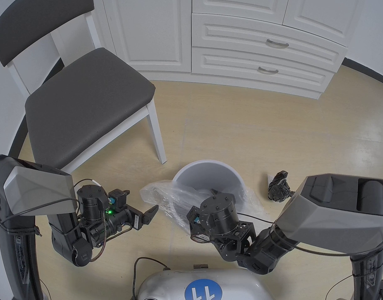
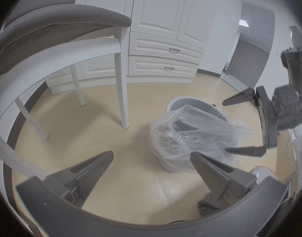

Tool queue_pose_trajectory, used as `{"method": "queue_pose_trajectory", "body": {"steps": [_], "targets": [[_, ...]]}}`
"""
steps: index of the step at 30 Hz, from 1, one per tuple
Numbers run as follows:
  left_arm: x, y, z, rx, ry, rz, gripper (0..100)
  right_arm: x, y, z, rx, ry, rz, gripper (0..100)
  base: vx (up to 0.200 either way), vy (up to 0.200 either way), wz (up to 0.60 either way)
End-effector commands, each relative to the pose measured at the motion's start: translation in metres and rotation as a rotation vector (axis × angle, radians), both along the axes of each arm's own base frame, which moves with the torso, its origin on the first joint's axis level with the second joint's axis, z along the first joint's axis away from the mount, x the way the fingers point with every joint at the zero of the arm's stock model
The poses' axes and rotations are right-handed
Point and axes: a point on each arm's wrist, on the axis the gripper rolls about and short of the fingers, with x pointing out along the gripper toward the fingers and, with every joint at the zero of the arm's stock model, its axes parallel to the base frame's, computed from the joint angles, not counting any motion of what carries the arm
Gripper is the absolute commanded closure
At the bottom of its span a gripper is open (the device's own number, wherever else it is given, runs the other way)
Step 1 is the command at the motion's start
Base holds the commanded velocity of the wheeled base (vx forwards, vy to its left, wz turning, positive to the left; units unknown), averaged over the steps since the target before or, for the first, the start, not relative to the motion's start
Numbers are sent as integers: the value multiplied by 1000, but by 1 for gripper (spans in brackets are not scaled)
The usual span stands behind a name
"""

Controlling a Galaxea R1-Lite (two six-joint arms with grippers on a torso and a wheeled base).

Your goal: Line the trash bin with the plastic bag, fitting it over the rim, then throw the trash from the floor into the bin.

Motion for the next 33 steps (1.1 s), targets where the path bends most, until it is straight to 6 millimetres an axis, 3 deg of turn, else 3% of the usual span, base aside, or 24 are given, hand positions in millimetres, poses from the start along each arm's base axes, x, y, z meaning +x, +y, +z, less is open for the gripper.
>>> {"method": "queue_pose_trajectory", "body": {"steps": [1, 4, 5, 17, 22, 33], "targets": [[0, 0, -1, 1, 3, -1, 0, 8, -4, 10, 23, -21, -22, 0, 0, 0, 0], [0, 0, -1, 2, 4, -1, 0, 14, -7, 8, 22, -21, -32, 0, 0, 0, 0], [0, 0, -2, 2, 4, -1, 0, 14, -6, 7, 20, -19, -31, 100, 0, 0, 0], [0, 0, -1, 1, 3, -1, 0, 21, -1, 5, 37, -29, -37, 100, 0, 0, 0], [0, -1, -1, 1, 3, -2, 0, 48, -2, 25, 104, -96, -86, 100, 0, 0, 0], [0, -1, -2, 3, 7, -2, 0, 100, -5, 18, 183, -160, -173, 100, 0, 0, 0]]}}
